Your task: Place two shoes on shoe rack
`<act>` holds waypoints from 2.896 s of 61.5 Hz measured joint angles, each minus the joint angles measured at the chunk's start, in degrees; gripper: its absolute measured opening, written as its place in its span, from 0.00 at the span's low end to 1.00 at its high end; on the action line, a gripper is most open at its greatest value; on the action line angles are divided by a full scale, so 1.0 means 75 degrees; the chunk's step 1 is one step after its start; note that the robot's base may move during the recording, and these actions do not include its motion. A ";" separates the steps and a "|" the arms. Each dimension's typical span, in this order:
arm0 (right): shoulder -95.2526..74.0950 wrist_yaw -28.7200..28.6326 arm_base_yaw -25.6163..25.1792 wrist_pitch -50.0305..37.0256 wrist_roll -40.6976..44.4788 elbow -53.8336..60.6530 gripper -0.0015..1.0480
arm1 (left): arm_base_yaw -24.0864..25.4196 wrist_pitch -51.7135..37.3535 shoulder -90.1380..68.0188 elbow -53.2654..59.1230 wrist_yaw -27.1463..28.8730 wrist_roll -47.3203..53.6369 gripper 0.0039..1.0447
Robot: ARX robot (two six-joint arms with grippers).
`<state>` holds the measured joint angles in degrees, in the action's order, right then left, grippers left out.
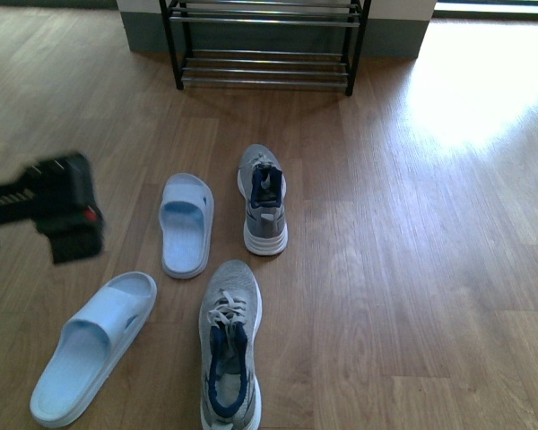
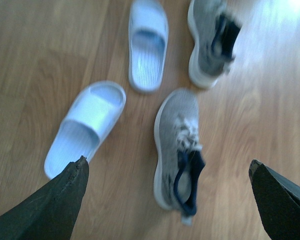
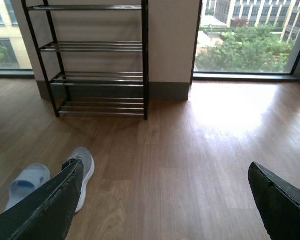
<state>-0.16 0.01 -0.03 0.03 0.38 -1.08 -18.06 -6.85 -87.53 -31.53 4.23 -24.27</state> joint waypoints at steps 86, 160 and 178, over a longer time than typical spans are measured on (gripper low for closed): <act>0.0000 0.0000 0.0000 0.0000 0.0000 0.0000 0.91 | 0.0026 0.0699 -0.8594 -0.5173 -0.2232 0.1332 0.91; 0.0000 0.0000 0.0000 0.0000 0.0000 0.0000 0.91 | -0.0379 0.0577 -0.9806 -0.6633 -0.2801 0.1198 0.71; 0.0000 -0.0003 0.0000 0.0000 0.0000 0.0000 0.91 | -0.0367 0.0647 -0.9833 -0.6674 -0.2570 0.1055 0.18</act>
<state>-0.16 -0.01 -0.03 0.03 0.38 -1.08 -20.82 -2.00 -161.27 -81.58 -15.05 -16.36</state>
